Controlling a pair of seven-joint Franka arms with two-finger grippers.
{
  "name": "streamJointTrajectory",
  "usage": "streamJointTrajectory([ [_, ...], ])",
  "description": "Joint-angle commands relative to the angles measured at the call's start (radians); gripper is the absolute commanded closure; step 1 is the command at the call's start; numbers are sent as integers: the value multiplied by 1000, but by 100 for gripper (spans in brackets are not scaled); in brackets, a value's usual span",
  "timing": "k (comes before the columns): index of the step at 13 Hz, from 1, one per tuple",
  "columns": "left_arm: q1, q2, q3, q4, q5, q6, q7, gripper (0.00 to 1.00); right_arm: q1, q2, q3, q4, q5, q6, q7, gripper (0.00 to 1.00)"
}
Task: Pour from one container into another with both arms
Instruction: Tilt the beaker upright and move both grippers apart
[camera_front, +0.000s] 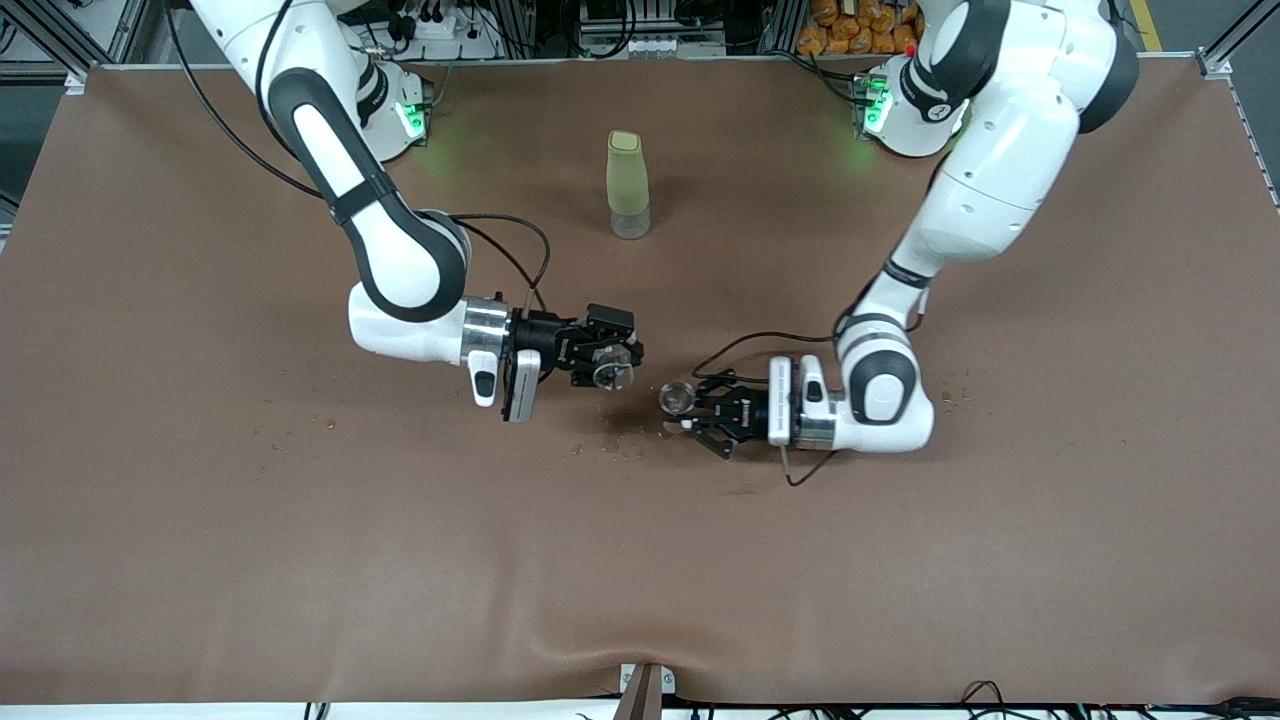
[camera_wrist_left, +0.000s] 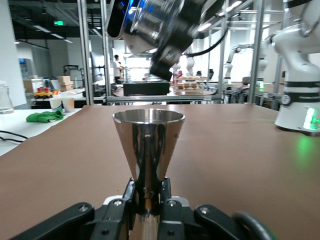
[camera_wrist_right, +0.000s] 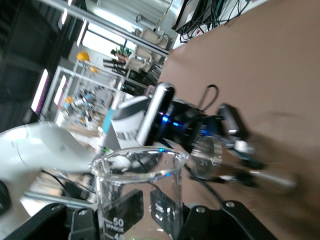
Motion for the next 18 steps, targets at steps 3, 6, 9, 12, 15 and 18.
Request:
streamJointTrajectory([
  [3, 155, -21, -2, -22, 196, -184, -15, 100, -142, 39, 16, 18, -177, -22, -255, 100],
  [6, 289, -18, -2, -24, 359, -322, -21, 100, -241, 80, 14, 18, -204, -129, -467, 100],
  [9, 394, -7, -2, -22, 488, -391, -21, 100, -407, 148, 14, 22, -340, -261, -665, 100],
  [12, 487, 4, -2, -24, 580, -451, -9, 100, -556, 214, 14, 55, -476, -381, -799, 100],
  [15, 566, 23, -2, -22, 620, -459, -1, 100, -671, 329, 14, 179, -607, -482, -920, 100],
  [18, 614, 53, 0, -22, 625, -461, 8, 100, -761, 407, 11, 244, -665, -536, -1021, 100],
])
